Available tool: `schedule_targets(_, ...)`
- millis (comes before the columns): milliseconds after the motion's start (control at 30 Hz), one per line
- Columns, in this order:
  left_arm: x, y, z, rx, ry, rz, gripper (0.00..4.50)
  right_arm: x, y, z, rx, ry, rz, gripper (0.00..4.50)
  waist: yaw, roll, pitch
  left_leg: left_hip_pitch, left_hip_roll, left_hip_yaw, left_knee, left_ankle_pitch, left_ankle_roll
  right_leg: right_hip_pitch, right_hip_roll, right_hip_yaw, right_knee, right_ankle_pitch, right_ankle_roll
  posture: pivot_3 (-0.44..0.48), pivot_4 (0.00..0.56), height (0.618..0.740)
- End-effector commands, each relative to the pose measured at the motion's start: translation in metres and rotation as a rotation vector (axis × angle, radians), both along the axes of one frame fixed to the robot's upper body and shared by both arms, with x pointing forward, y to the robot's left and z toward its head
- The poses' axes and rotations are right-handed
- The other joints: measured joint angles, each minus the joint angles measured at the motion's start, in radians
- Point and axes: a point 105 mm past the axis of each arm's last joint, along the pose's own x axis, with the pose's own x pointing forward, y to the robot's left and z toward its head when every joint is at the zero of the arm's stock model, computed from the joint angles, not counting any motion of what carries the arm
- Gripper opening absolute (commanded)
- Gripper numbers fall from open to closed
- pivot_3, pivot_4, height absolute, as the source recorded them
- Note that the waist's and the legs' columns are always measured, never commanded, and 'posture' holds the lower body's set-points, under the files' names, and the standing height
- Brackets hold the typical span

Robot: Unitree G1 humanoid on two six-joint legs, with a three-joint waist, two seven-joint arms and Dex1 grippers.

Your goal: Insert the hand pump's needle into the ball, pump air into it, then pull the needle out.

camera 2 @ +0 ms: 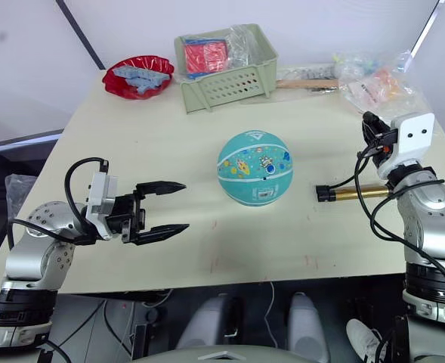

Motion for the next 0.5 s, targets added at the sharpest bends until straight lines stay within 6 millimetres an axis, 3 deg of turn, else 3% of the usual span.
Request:
schedule_targets(33, -0.001, 0.002, 0.008, -0.004, -0.042, -0.003, 4.5, -0.006, -0.021, -0.002, 0.073, 0.006, -0.108, 0.07, 0.001, 0.0, 0.0, 0.0, 0.0, -0.001, 0.0, 0.0, 0.0, 0.0, 0.0, -0.001, 0.0, 0.0, 0.0, 0.0, 0.15, 0.738)
schedule_targets(367, 0.005, 0.01, 0.009, -0.055, -0.073, 0.043, 4.5, -0.013, -0.048, -0.014, 0.19, 0.03, -0.253, 0.07, -0.002, 0.0, 0.0, 0.0, 0.003, -0.003, 0.0, 0.0, -0.001, 0.0, 0.005, -0.002, 0.0, 0.001, -0.002, 0.0, 0.15, 0.738)
schedule_targets(500, 0.005, 0.015, 0.006, -0.057, -0.07, 0.06, 4.5, -0.017, -0.054, -0.014, 0.198, 0.033, -0.274, 1.97, -0.001, 0.0, 0.0, 0.0, 0.003, -0.003, 0.0, 0.0, -0.001, 0.0, 0.005, -0.002, 0.001, 0.001, -0.002, 0.0, 0.15, 0.738)
